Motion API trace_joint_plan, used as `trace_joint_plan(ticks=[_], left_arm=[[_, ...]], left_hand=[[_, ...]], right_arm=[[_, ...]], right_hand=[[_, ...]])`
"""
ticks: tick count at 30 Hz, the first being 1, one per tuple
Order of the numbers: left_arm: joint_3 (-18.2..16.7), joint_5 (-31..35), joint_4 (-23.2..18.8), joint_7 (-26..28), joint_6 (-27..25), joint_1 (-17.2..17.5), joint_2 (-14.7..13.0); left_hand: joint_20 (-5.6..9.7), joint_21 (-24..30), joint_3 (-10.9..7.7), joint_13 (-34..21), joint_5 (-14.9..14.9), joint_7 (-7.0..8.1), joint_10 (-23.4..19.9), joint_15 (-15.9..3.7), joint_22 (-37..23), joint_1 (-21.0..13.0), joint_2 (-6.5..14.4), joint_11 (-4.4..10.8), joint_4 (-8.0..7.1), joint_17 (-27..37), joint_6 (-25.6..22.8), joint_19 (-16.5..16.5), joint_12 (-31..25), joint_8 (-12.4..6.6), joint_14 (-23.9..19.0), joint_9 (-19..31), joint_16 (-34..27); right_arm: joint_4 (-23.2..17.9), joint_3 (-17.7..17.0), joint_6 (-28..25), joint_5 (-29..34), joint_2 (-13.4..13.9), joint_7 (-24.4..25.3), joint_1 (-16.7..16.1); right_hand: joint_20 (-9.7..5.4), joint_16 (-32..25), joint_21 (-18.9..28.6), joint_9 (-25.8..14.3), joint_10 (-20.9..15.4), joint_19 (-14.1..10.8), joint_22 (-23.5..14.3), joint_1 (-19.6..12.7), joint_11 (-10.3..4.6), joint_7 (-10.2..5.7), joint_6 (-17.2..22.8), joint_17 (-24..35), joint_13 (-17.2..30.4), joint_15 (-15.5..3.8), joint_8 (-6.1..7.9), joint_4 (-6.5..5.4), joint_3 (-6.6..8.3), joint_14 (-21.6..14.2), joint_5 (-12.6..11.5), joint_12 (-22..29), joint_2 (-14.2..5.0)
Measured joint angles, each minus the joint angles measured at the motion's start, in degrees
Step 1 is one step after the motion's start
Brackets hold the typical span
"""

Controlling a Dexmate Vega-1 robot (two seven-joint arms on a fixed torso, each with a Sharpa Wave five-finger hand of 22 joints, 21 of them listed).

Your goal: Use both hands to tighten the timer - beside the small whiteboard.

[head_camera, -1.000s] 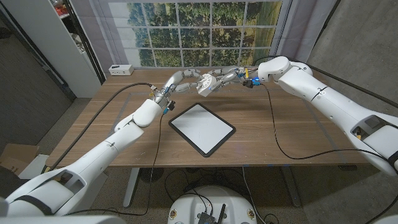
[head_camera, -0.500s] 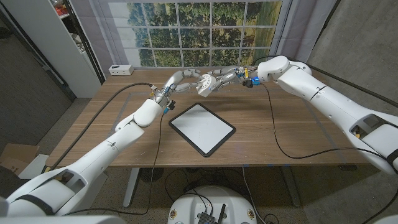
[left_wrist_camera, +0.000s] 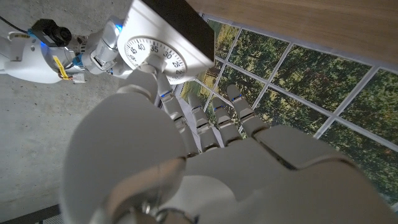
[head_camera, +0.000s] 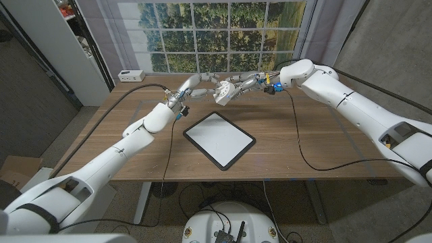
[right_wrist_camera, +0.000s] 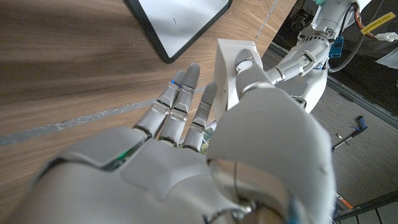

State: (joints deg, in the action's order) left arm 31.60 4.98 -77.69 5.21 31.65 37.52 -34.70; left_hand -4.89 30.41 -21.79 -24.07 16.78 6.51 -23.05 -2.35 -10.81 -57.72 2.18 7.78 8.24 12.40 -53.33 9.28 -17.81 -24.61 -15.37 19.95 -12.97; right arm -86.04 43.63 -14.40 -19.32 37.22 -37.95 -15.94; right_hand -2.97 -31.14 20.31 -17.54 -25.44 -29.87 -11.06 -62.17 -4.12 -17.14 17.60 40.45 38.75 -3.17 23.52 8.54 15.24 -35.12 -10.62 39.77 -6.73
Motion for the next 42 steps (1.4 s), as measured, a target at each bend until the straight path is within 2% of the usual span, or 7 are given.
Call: trace_joint_plan(ticks=[14, 18, 22, 23, 28, 33, 42], left_arm=[[2.44, 11.49, 3.51, -2.86, 9.42, -7.11, -2.39], [3.99, 15.19, 5.23, -3.92, 12.66, -11.5, -3.65], [3.99, 18.86, 5.23, -6.01, 16.51, -11.5, -3.65], [5.96, 20.21, 6.87, -6.79, 17.95, -17.16, -4.94], [7.11, 24.9, 8.15, -8.77, 23.72, -21.61, -5.44], [7.96, 30.67, 9.92, -8.47, 30.47, -26.31, -5.3], [11.92, 45.63, 13.52, 1.62, 41.86, -35.54, -4.12]], left_hand=[[0.39, 0.0, 1.02, 0.01, 0.43, -0.35, -0.2, 0.0, 0.0, -1.06, -0.29, 1.47, -0.08, 0.27, -0.62, 0.4, 0.01, -0.25, 0.0, 0.0, 0.0], [0.52, 0.0, 1.26, 0.01, 0.47, -0.36, 0.01, 0.0, -0.27, -1.43, -0.22, 2.11, 0.16, 0.27, -0.63, 0.46, 0.01, -0.24, 0.46, -0.05, 0.0], [1.03, 0.0, 1.66, 0.01, 0.85, -0.66, 0.21, -0.01, -0.26, -1.66, -0.14, 2.88, 0.24, 0.27, -0.93, 0.56, 0.29, -0.23, 1.07, -0.09, 0.0], [1.03, 0.0, 1.67, 0.01, 0.85, -0.66, 0.11, -0.01, -0.26, -1.89, -0.37, 2.98, 0.23, 0.27, -0.93, 0.56, 0.29, -0.23, 1.07, -0.09, 0.0], [1.68, 0.0, 2.01, 0.01, 1.51, -0.67, -0.27, -0.01, -0.26, -2.27, -0.74, 3.83, 0.21, 0.27, -0.93, 0.98, 0.29, -0.52, 1.06, -0.07, 0.0], [2.35, 0.0, 2.35, 0.01, 2.14, 0.85, -0.58, 0.3, -0.26, -3.15, 0.15, 4.14, 0.16, 0.52, -3.06, 1.29, 0.29, -0.95, 1.37, 0.37, 0.0], [4.19, 0.0, 3.22, 0.02, 2.74, 0.54, -1.04, -0.01, -0.26, -3.36, -0.53, 4.29, -0.24, 0.65, -3.74, 2.05, 0.29, -0.91, 1.68, -0.03, 0.0]], right_arm=[[0.35, 0.87, 0.09, 0.73, 0.41, -2.36, 1.19], [0.34, 1.14, -0.12, 1.13, 0.58, -3.38, 1.56], [0.21, 1.62, -0.12, 1.13, 0.75, -3.38, 2.07], [0.18, 1.8, -0.53, 1.94, 0.8, -4.49, 2.28], [0.12, 2.37, -0.67, 2.73, 0.97, -5.39, 2.97], [0.43, 2.87, -0.83, 3.8, 1.21, -6.17, 3.56], [1.36, 3.63, -0.83, 5.16, 1.12, -7.37, 4.27]], right_hand=[[0.3, 0.61, 0.0, -0.01, 0.3, 0.3, 0.0, 0.0, -0.3, 0.0, 0.0, 0.31, 0.0, 0.0, 0.0, 0.09, -0.08, 0.0, 0.03, 0.0, 0.0], [0.3, 0.74, 0.0, -0.02, 0.3, 0.3, 0.0, 0.0, -0.3, 0.0, 0.0, 0.31, 0.0, 0.0, 0.0, 0.07, -0.06, 0.0, 0.21, 0.0, 0.0], [0.17, 0.82, 0.0, -0.02, 0.3, 0.43, 0.0, 0.09, -0.3, -0.04, 0.05, 0.5, -0.26, 0.0, 0.0, 0.07, -0.06, 0.0, 0.15, 0.0, 0.09], [0.08, 1.04, 0.0, -0.02, 0.3, 0.52, 0.0, 0.09, -0.3, -0.1, 0.11, 0.55, -0.28, 0.0, 0.0, 0.07, -0.06, 0.0, -0.01, 0.0, 0.09], [-0.01, 1.14, 0.0, -0.01, 0.35, 0.61, 0.0, 0.62, -0.35, -1.49, 1.49, 0.58, -0.28, 0.0, 0.0, 0.07, -0.06, 0.0, -0.01, -0.23, 0.62], [0.29, 1.58, 0.0, 0.0, 0.59, 0.92, 0.0, 0.61, -0.59, -1.49, 1.48, 0.57, -0.28, -0.31, 0.0, 0.07, -0.05, 0.31, -0.02, -0.45, 0.61], [0.29, 2.13, 0.0, 0.0, 1.02, 0.92, 0.14, 0.6, -1.02, -1.49, 1.48, 0.57, -0.39, 0.0, 0.0, 0.08, -0.05, 0.62, -0.01, -0.45, 0.6]])
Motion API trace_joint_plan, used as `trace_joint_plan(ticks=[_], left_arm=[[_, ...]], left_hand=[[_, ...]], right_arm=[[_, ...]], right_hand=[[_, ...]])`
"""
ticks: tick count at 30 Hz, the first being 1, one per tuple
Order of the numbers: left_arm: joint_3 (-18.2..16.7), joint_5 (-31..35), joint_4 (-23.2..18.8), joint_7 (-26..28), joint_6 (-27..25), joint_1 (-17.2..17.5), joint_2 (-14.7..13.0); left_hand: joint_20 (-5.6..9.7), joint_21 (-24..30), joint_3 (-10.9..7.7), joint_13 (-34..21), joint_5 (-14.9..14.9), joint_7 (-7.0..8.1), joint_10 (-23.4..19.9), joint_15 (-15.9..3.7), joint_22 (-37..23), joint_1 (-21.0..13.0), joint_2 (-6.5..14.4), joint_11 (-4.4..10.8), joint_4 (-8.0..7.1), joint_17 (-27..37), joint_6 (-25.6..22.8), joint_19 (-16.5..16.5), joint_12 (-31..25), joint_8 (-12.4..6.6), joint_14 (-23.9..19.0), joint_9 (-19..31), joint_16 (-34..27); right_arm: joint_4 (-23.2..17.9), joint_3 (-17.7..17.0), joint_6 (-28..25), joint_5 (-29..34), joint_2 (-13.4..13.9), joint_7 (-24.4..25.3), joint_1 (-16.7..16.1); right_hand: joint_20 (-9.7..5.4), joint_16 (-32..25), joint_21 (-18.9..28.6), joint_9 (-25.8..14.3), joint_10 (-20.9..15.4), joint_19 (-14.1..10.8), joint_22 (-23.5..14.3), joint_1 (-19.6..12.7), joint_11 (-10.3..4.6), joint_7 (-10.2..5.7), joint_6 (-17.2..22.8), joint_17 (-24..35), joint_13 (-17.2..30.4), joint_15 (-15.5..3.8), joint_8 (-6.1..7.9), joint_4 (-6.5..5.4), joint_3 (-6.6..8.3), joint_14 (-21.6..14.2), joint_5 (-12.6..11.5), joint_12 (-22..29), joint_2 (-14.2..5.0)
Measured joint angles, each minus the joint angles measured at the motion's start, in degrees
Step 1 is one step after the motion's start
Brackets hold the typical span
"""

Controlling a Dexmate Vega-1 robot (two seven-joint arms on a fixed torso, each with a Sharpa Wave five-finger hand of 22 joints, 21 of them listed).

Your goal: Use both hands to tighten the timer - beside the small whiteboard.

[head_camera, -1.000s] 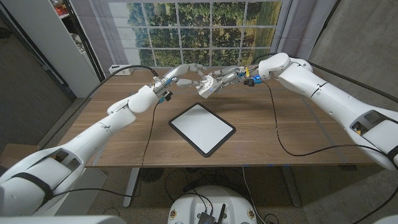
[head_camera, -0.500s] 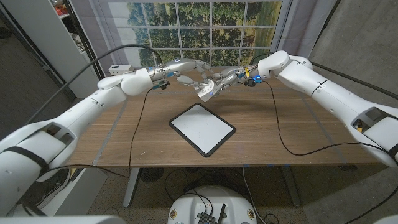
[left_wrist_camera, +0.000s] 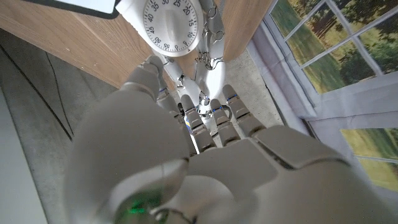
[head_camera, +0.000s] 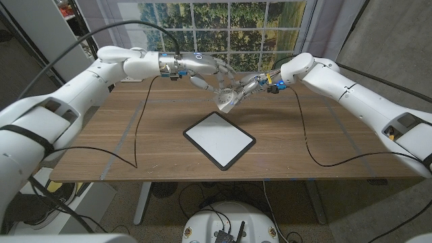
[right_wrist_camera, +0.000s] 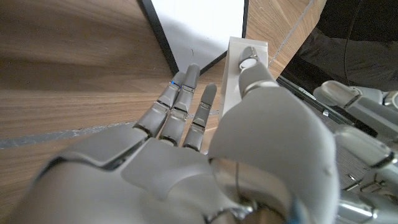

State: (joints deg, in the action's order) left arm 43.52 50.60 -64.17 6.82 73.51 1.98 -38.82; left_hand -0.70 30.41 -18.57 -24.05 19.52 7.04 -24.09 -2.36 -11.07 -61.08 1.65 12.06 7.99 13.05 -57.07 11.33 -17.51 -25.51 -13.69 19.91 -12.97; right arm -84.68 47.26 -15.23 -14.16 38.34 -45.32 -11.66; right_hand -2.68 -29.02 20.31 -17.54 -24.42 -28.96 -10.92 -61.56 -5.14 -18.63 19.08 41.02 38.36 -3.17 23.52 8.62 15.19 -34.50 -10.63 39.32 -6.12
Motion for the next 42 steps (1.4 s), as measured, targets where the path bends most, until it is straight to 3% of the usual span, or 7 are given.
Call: trace_joint_plan(ticks=[2, 7, 11, 14, 20, 31, 42], left_arm=[[1.99, 3.71, 0.16, 3.24, 0.93, -2.16, -0.06], [6.79, 10.11, 2.2, 10.0, 1.39, -6.08, -0.19], [7.21, 10.71, 3.01, 11.49, -1.19, -5.79, -0.66], [5.12, 8.32, 2.54, 10.0, -4.53, -2.29, -1.29], [1.41, 1.68, 0.82, 7.19, -9.38, 3.25, -1.61], [-4.63, -19.36, -2.26, -1.34, -18.41, 14.56, -0.38], [-6.82, -40.68, -4.16, -13.54, -24.71, 20.09, 0.76]], left_hand=[[0.03, 0.32, 0.67, 0.0, 0.22, -0.34, 0.76, 0.0, -0.1, 0.0, 0.0, -0.76, -0.35, 0.2, 0.34, 0.03, 0.52, 0.46, 0.0, 0.05, 0.0], [-0.3, 0.32, 3.03, -0.28, 0.83, -0.7, 3.18, 0.0, -0.28, 1.64, 1.92, -4.77, -2.71, 0.89, 7.11, -0.3, 1.21, 2.8, 0.0, 1.66, -0.45], [-0.87, 0.53, 4.27, -0.55, 0.83, -0.56, 3.12, 0.0, -0.28, 2.16, 2.47, -5.53, -3.95, 0.94, 10.28, -0.12, 1.21, 4.12, -0.01, 2.03, -0.44], [-1.26, 0.53, 5.16, -0.81, 0.83, -0.34, 3.01, 0.02, -0.27, 3.36, 1.93, -5.64, -4.52, 1.18, 11.88, -0.35, 1.21, 5.15, -0.03, 1.95, -0.7], [-1.57, 0.53, 6.5, -1.07, 0.83, 0.11, 3.0, 0.0, -0.27, 4.85, 0.9, -5.64, -5.38, 1.21, 13.0, -0.66, 1.2, 6.06, -0.45, 1.69, -0.89], [-1.99, 0.42, 8.76, -1.35, 0.83, 0.12, 3.23, 0.0, -0.27, 6.81, -0.46, -5.87, -6.43, 1.21, 13.59, -1.07, 0.95, 6.89, -0.45, 1.33, -0.89], [-3.08, -0.45, 12.17, -1.61, 1.49, 0.61, 4.48, 0.0, -0.11, 9.72, -3.38, -6.21, -7.74, 1.2, 13.1, -2.63, 0.94, 7.55, 1.43, 1.24, -0.44]], right_arm=[[0.28, 0.11, 0.04, 0.21, -0.13, -0.17, 0.09], [0.91, 0.16, 0.5, 0.57, -0.46, -0.18, 0.13], [1.3, -0.18, 0.83, 0.58, -0.64, 0.32, -0.19], [1.37, -0.54, 1.1, 0.58, -0.65, 1.06, -0.49], [1.04, -1.38, 1.65, 0.56, -0.37, 2.47, -1.14], [-1.0, -2.83, 2.51, 0.58, 0.79, 4.66, -2.46], [-3.38, -3.25, 2.1, 1.37, 2.18, 5.39, -3.18]], right_hand=[[-0.22, 0.21, 0.0, 0.0, 0.0, 0.22, 0.0, 0.0, 0.0, 0.0, 0.0, 0.0, -0.15, 0.0, 0.0, 0.0, 0.0, 0.0, 0.0, 0.0, 0.0], [-0.3, 0.21, 0.0, 0.0, 0.0, 0.3, 0.0, 0.0, 0.0, 0.0, 0.0, 0.0, -0.01, 0.0, 0.0, -0.01, -0.01, 0.0, 0.0, 0.0, 0.0], [0.0, 0.42, 0.0, 0.0, 0.0, 0.61, 0.0, 0.0, 0.0, 0.0, 0.0, 0.27, -0.16, 0.0, 0.0, -0.04, -0.03, 0.0, 0.01, -0.05, 0.0], [0.01, 0.42, 0.0, 0.0, 0.0, 0.61, -0.01, 0.0, 0.0, 0.0, 0.0, 0.27, -0.15, 0.0, 0.0, -0.05, -0.05, 0.0, 0.01, -0.34, 0.0], [0.01, 0.63, 0.0, 0.0, 0.0, 0.61, -0.01, 0.01, 0.0, 0.0, 0.0, 0.27, -0.42, 0.0, 0.0, -0.18, -0.17, 0.0, 0.02, -0.34, 0.01], [0.01, 0.85, 0.0, 0.0, 0.0, 0.61, -0.01, 0.01, 0.0, 0.0, 0.0, 0.54, -0.84, 0.0, 0.0, -0.35, -0.35, 0.0, 0.05, -0.55, 0.01], [0.01, 0.84, 0.0, 0.0, -0.74, 0.61, -0.01, 0.08, 0.33, 0.0, 0.0, 0.8, -1.2, 0.0, 0.0, -0.35, -0.35, 0.0, 0.22, -0.55, 0.08]])
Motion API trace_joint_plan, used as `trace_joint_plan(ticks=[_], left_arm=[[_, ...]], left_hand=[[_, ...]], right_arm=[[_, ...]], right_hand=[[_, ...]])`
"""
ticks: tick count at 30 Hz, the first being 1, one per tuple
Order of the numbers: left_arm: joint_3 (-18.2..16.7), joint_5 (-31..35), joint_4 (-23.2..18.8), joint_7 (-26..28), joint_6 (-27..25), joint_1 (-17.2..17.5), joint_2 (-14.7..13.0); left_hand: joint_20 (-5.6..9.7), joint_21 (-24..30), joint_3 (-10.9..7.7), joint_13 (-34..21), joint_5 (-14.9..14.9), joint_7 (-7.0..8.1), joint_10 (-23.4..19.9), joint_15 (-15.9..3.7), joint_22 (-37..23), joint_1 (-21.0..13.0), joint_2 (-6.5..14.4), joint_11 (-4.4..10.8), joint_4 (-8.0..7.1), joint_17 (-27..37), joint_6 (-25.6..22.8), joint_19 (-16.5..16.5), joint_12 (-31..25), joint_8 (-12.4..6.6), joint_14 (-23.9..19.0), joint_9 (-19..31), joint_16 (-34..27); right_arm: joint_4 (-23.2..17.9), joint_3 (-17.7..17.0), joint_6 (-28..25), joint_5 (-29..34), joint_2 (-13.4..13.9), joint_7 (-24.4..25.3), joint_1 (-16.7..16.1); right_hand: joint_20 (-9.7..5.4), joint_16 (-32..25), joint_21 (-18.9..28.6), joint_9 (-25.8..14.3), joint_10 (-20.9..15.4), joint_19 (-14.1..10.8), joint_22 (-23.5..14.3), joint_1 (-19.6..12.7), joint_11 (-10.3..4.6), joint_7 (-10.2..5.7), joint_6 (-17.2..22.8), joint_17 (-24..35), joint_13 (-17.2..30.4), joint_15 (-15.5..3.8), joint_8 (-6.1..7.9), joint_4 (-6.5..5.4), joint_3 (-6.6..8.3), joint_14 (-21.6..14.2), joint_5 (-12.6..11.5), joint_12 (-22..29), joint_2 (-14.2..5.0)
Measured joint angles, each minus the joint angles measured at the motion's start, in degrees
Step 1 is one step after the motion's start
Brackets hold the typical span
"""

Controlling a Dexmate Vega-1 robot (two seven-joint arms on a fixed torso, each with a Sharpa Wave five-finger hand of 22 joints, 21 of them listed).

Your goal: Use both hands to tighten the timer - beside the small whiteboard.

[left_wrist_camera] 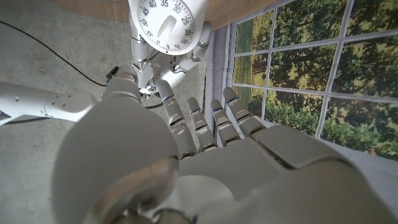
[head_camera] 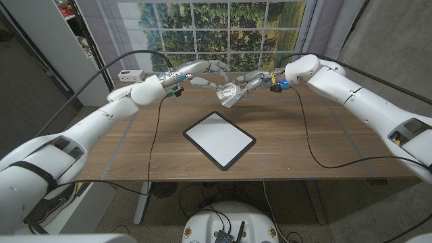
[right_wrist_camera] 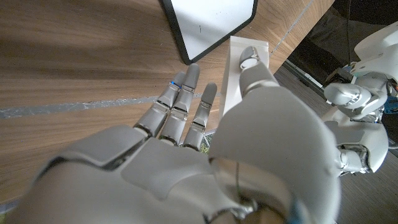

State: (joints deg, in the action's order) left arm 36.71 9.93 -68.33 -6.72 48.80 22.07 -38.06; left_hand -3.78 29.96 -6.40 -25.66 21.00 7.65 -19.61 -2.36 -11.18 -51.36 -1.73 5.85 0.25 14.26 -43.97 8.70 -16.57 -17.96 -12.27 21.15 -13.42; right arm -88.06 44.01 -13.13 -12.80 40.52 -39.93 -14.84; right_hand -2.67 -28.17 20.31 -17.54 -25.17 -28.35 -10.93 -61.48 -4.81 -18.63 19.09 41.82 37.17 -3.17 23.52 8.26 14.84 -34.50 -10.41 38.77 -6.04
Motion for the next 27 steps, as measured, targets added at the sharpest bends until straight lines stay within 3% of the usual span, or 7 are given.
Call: trace_joint_plan(ticks=[6, 11, 19, 27], left_arm=[[-0.75, -8.33, -0.25, -5.76, -2.86, 1.32, 0.35], [-1.02, -11.46, 0.07, -9.18, -4.49, 1.57, 0.45], [-1.27, -12.02, 0.71, -11.68, -5.94, 1.58, 0.29], [-1.51, -9.64, 1.4, -11.04, -6.2, 1.58, 0.25]], left_hand=[[-0.46, -0.39, 0.56, -0.26, 0.64, 0.55, 0.89, 0.15, 0.0, -0.05, -0.05, 0.04, 0.39, 0.0, 0.55, -0.47, 0.26, 0.67, 0.73, 0.0, 0.47], [-1.32, -0.88, 0.81, -0.53, 1.52, 1.33, 2.63, 0.0, 0.0, -2.47, -0.46, -0.65, 1.2, 0.0, 1.34, -1.33, 0.9, 1.1, 2.05, 0.0, 0.93], [-1.52, -1.16, -0.08, -0.79, 3.46, 2.71, 3.49, 0.31, 0.0, -8.14, 1.28, 0.18, 3.72, -0.01, -0.69, -1.54, 0.9, 1.1, 2.98, 0.27, 0.93], [-1.39, -1.15, -0.17, -0.79, 4.23, 2.46, 2.73, 0.31, 0.0, -10.04, 2.19, 1.12, 4.29, 0.27, -2.88, -1.39, 0.9, 0.35, 2.97, 0.27, 0.92]], right_arm=[[-1.04, 0.05, -0.9, 0.56, 0.49, 0.16, -0.16], [-1.7, 0.05, -1.34, 0.83, 0.7, 0.61, -0.38], [-2.49, -0.41, -1.49, 0.86, 0.75, 1.79, -0.94], [-3.0, -0.86, -1.5, 0.69, 0.69, 2.77, -1.37]], right_hand=[[0.0, 0.22, 0.0, 0.0, 0.0, 0.0, 0.0, 0.0, 0.0, 0.0, 0.0, 0.0, -0.03, -0.21, 0.0, 0.0, 0.0, -0.22, 0.01, 0.0, 0.0], [0.0, 0.44, 0.0, 0.0, 0.0, 0.0, 0.0, 0.15, 0.0, 0.0, 0.0, 0.08, -0.03, -0.01, 0.0, 0.01, 0.0, -0.42, 0.01, 0.0, 0.15], [0.0, 0.44, 0.0, 0.0, 0.0, 0.0, 0.0, 0.15, 0.0, 0.0, 0.0, 0.26, -0.03, -0.01, 0.0, 0.02, 0.01, -0.42, 0.02, 0.0, 0.15], [0.0, 0.66, 0.0, 0.0, 0.0, 0.0, 0.0, 0.38, 0.0, 0.0, 0.0, 0.25, -0.03, -0.16, 0.0, 0.03, 0.01, -0.57, 0.22, 0.0, 0.38]])
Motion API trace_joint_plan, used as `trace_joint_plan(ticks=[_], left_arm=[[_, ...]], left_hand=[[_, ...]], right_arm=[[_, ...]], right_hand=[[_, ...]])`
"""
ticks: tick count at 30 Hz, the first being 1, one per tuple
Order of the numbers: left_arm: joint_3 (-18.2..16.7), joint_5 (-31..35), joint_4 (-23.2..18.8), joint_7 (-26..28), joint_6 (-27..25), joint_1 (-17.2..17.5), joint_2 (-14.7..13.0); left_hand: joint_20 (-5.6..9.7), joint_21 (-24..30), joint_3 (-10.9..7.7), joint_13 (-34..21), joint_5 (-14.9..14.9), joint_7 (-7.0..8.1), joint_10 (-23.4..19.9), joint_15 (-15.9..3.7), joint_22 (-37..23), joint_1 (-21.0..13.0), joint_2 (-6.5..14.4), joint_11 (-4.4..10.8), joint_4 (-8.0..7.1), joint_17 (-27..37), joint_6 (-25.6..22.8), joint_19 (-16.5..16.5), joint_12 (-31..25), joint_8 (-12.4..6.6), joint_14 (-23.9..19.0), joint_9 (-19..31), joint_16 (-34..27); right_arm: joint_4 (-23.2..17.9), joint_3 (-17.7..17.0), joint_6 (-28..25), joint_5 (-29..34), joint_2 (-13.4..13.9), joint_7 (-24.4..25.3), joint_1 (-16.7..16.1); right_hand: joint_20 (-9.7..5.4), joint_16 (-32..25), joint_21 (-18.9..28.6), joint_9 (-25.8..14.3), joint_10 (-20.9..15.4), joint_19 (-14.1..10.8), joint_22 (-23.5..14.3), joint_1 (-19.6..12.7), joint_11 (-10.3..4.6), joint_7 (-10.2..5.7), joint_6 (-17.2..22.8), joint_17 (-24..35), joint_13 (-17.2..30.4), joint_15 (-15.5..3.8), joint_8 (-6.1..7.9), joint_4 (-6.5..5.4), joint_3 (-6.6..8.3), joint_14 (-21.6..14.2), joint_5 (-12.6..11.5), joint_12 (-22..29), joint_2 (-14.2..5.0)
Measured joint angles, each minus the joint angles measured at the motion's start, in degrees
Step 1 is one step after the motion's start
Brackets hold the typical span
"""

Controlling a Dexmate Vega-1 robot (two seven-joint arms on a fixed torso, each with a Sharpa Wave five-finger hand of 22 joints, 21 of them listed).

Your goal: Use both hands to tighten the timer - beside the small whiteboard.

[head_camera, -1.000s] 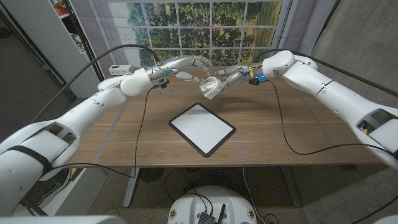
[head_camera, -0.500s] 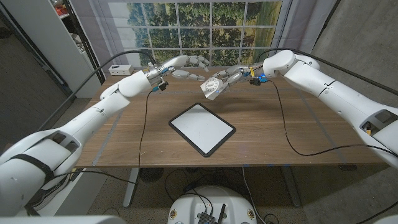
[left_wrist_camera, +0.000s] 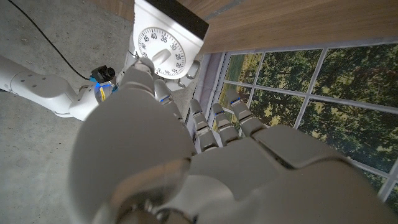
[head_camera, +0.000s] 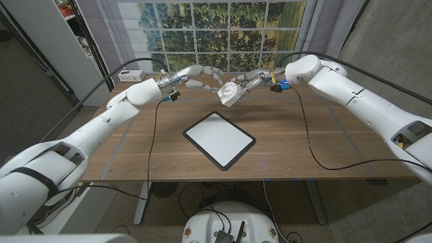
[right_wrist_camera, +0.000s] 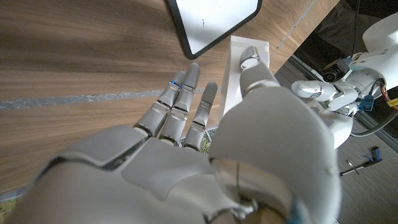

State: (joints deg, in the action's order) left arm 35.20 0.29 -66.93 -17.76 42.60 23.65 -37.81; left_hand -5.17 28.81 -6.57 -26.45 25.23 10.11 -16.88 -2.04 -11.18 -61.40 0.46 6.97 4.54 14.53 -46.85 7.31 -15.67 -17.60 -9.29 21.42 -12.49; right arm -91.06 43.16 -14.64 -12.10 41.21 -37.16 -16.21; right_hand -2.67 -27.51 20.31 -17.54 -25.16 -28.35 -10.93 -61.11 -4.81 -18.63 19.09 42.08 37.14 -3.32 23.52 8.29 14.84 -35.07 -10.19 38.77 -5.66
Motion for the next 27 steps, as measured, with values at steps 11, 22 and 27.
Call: trace_joint_plan(ticks=[11, 22, 27], left_arm=[[-0.58, 3.01, 1.98, 5.04, 2.5, 0.75, 1.56], [-0.61, 3.47, 3.81, 7.27, 4.01, 1.03, 3.02], [-0.61, 3.69, 3.81, 7.29, 3.8, 1.03, 3.02]], left_hand=[[0.58, 0.02, 0.9, -0.27, 0.43, 0.24, -2.31, -0.3, -0.16, 0.0, 0.0, 1.28, -0.43, 0.0, -0.86, 0.59, -0.9, 0.0, -1.38, -0.1, -0.71], [0.58, 0.03, 1.83, -0.26, 0.66, 0.56, -2.58, 0.0, -0.16, 0.62, -0.13, 1.53, -1.05, 0.27, -2.0, 0.59, -0.9, 0.0, -1.68, -0.17, -1.15], [0.58, 0.03, 1.51, -0.26, 0.66, 0.64, -2.58, 0.0, -0.16, -0.46, 0.94, 1.53, -0.73, 0.27, -2.08, 0.59, -0.9, 0.31, -1.68, -0.44, -1.15]], right_arm=[[-0.08, -0.21, 0.56, -0.75, -0.8, 0.49, -0.1], [-0.1, -0.26, 0.67, -1.45, -1.44, 0.68, -0.2], [0.15, -0.24, 0.67, -1.45, -1.68, 0.68, -0.2]], right_hand=[[0.0, 0.0, 0.0, 0.0, -0.22, 0.0, 0.0, 0.0, 0.22, 0.0, 0.0, 0.28, -0.11, -0.16, 0.0, -0.17, -0.18, -0.16, -0.23, 0.0, 0.0], [0.0, 0.44, 0.0, 0.0, -0.31, 0.0, 0.0, 0.15, 0.11, 0.0, 0.0, 0.27, -0.09, -0.16, 0.0, -0.09, -0.26, -0.16, -0.22, 0.0, 0.15], [0.0, 0.44, 0.0, 0.0, -0.31, 0.0, -0.01, 0.15, 0.11, 0.0, 0.0, 0.54, -0.24, -0.16, 0.0, -0.09, -0.26, -0.16, -0.22, 0.0, 0.15]])
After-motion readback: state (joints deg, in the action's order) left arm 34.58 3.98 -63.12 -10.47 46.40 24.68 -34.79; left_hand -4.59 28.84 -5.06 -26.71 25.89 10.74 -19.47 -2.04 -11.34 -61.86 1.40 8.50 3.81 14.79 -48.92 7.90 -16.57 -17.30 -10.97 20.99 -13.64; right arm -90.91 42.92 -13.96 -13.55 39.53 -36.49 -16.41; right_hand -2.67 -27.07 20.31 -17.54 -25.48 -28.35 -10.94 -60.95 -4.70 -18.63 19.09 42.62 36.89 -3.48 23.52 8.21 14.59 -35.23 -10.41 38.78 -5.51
